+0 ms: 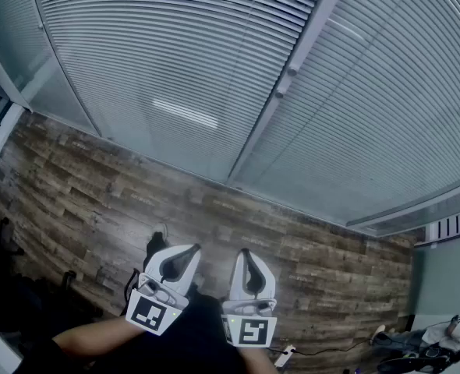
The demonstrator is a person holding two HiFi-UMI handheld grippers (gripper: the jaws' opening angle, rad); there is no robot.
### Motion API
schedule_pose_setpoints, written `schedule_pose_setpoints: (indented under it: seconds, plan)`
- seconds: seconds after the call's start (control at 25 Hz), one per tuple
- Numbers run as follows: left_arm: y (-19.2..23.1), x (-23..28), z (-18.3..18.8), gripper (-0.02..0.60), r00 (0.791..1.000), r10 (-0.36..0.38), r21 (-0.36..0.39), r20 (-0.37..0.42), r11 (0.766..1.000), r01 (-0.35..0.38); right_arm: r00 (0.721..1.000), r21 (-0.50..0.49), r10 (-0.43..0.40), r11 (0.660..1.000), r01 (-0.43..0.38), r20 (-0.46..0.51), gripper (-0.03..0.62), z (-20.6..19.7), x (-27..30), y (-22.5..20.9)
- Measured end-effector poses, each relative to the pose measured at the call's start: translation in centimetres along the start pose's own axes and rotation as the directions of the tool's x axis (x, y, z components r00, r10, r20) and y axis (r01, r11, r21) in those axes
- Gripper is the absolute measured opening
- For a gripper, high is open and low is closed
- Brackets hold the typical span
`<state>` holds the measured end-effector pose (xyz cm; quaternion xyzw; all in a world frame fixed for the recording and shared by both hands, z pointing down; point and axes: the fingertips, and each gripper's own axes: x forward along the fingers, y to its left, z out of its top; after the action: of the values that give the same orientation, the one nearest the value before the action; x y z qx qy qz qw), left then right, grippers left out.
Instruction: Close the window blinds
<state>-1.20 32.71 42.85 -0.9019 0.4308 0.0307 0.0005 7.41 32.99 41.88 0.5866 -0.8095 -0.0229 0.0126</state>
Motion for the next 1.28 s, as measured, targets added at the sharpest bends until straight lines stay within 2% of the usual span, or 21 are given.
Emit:
schedule_pose_setpoints:
  seconds: [0.24, 0.48, 0.68, 0.84, 1.04, 1.28]
  plan:
    - [0.3, 1.8, 0.4, 0.0, 1.0, 0.021, -0.037, 0.001, 0.999, -0.021, 0.999, 0.015, -0.016, 1.0, 0.016, 0.032, 0.0, 0.5, 0.3, -1.4]
    - [1.6, 1.3, 0.0, 0.0, 0.997, 0.073, -0.035, -0.005, 0.997, -0.073, 0.996, 0.04, 0.055, 0.998, -0.052, -0.066, 0.002, -1.8, 0.7, -0.8]
    - [2.5, 1.0, -0.5, 0.0, 0.995, 0.1, -0.01, -0.014, 0.995, -0.1, 0.996, 0.043, 0.034, 0.999, -0.031, -0.083, 0.002, -2.3, 0.8, -1.7]
    - [2.2, 1.5, -1.2, 0.0, 0.997, 0.076, -0.011, -0.028, 0.997, -0.076, 0.997, 0.067, 0.022, 0.998, -0.016, -0.08, 0.002, -2.7, 1.2, -2.4]
    - [1.4, 3.1, -1.6, 0.0, 0.999, 0.002, -0.042, -0.033, 0.999, -0.003, 0.997, 0.082, -0.03, 0.996, 0.036, -0.069, 0.003, -2.9, 1.7, -3.3]
    - [2.6, 8.1, -1.6, 0.0, 0.998, -0.057, -0.058, -0.016, 0.997, 0.056, 0.997, 0.057, -0.043, 0.997, 0.047, -0.064, 0.003, -2.5, 5.6, -5.4]
